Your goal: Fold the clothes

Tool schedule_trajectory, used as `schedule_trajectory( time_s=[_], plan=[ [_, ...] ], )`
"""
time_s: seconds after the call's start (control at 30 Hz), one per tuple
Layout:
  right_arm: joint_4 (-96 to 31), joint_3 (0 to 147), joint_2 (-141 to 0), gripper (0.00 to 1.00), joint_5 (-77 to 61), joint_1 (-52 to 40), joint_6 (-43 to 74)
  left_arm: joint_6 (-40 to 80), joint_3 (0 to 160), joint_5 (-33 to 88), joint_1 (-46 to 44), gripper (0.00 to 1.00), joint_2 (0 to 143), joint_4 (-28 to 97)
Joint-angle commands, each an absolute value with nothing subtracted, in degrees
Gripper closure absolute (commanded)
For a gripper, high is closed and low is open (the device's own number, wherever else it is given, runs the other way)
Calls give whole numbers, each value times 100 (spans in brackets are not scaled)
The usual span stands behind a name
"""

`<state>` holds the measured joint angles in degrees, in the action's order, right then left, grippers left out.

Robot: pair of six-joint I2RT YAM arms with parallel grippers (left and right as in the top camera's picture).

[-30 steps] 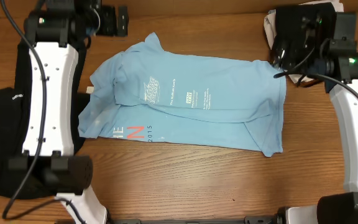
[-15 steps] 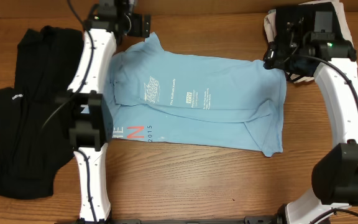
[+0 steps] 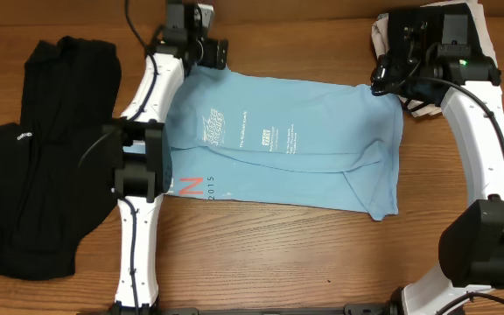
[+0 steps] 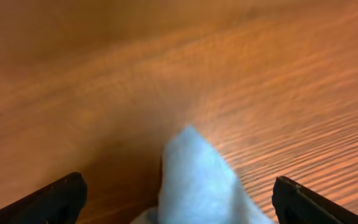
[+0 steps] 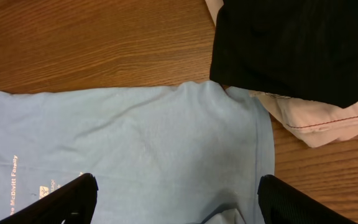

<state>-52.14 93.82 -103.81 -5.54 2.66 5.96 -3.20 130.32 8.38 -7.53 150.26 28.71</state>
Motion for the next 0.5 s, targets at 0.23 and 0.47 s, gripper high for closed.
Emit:
schedule_trajectory(
  time_s=[0.23, 0.47],
  plan=[
    [-5188, 9452, -10363, 17, -502, 296, 552, -408, 13098, 696, -794, 34, 15216, 2827],
    [-5170, 9450, -10363, 18, -502, 296, 552, -384, 13098, 703, -797, 96, 15218, 2821]
  ],
)
